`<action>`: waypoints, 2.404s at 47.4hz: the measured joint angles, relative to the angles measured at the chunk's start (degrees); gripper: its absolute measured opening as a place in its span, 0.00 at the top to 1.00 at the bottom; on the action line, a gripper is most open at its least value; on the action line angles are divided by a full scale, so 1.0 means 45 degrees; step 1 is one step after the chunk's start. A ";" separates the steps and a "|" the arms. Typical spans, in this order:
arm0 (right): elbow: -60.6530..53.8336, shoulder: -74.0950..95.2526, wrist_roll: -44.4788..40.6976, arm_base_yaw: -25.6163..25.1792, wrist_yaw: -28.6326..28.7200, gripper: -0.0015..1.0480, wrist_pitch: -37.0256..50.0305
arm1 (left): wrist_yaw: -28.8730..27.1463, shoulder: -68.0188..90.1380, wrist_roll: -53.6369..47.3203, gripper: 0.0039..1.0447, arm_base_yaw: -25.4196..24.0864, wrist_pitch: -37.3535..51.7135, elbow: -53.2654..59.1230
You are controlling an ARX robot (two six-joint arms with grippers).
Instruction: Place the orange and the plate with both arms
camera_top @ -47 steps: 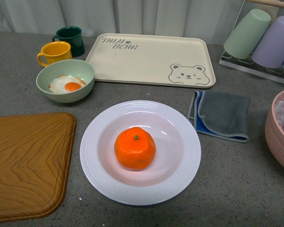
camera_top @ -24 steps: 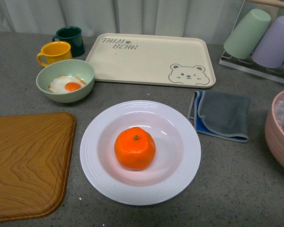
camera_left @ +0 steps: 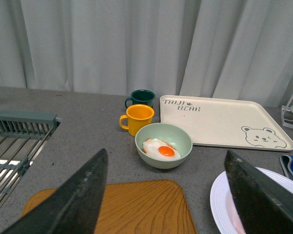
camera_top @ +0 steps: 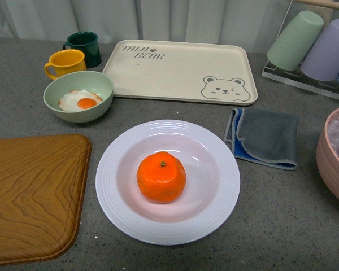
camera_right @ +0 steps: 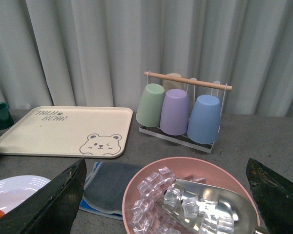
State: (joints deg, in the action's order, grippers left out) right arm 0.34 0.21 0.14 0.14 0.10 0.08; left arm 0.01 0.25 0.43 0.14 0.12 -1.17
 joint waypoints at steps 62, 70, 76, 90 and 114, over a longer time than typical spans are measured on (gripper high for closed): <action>0.8665 2.4460 0.7606 0.3381 0.6003 0.09 0.3449 | -0.0005 -0.0010 -0.0034 0.06 0.0000 0.0000 0.0000; 0.9058 2.5315 0.9005 0.3395 0.6766 0.09 0.4216 | -0.0005 -0.0010 -0.0034 0.06 0.0000 0.0000 0.0000; 0.9330 2.5767 0.9515 0.3381 0.7062 0.09 0.4459 | -0.0005 -0.0010 -0.0034 0.06 0.0000 0.0000 0.0000; 0.9850 2.6622 1.0346 0.3356 0.7616 0.09 0.4794 | 0.0000 -0.0010 -0.0034 0.06 0.0000 0.0000 0.0000; 1.0700 2.7365 1.1210 0.3395 0.7694 0.81 0.3585 | -0.0005 -0.0010 -0.0034 0.06 0.0000 0.0000 0.0000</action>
State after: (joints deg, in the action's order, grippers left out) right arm 48.49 123.35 50.59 15.42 34.72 16.21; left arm -0.01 0.21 0.27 0.14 0.12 -1.17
